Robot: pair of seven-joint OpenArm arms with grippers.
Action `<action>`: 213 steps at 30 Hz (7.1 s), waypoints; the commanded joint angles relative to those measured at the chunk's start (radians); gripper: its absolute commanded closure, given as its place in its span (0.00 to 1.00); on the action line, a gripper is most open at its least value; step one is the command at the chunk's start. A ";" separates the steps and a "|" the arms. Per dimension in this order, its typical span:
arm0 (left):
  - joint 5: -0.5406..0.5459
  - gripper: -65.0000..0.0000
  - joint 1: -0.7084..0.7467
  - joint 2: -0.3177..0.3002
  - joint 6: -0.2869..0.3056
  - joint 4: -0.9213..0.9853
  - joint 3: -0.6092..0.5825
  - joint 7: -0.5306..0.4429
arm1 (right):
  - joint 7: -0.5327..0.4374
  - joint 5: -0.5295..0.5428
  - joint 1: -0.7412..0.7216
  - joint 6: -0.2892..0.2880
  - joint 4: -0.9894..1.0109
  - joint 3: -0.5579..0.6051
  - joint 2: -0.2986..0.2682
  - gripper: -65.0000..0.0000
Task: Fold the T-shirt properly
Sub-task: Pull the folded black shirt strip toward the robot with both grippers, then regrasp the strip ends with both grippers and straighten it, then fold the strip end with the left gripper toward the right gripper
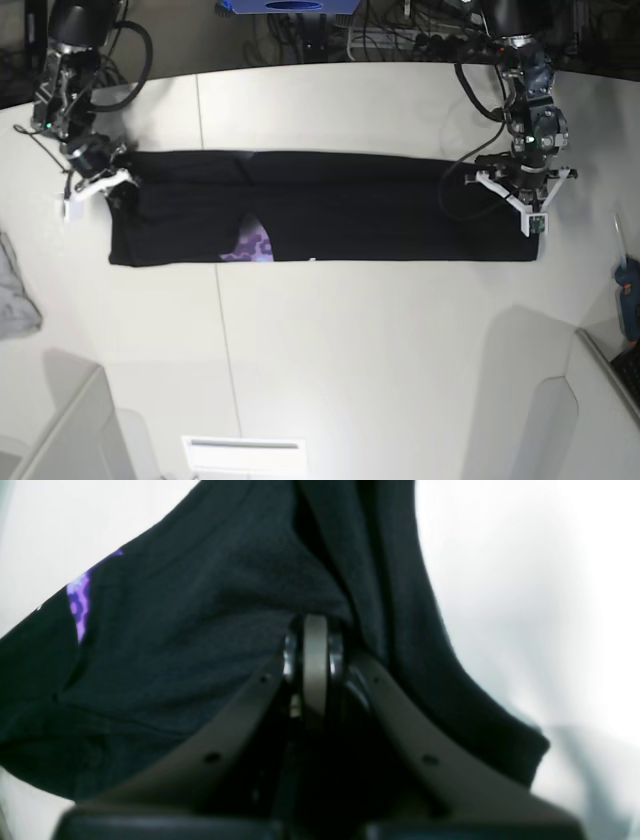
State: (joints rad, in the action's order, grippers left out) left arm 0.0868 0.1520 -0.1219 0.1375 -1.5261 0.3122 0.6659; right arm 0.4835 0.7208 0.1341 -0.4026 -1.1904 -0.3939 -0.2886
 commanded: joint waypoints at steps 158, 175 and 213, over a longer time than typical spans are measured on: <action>0.445 1.00 0.004 -0.112 0.308 0.118 0.210 0.128 | 0.159 -0.094 0.143 0.078 -0.537 0.145 0.098 1.00; 0.445 1.00 0.140 -0.111 0.305 -0.244 0.287 0.085 | 0.154 -0.094 0.157 0.078 -0.537 0.117 0.196 1.00; 0.453 1.00 0.076 -0.035 0.101 -0.376 -0.446 0.087 | 0.157 -0.094 0.155 0.078 -0.537 0.062 0.223 1.00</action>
State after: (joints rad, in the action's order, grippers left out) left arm 0.5297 0.2325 -0.1574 0.2310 -1.8908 -0.1360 0.7719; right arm 0.6594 0.6125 0.2970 -0.3210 -1.7073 -0.3275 -0.0574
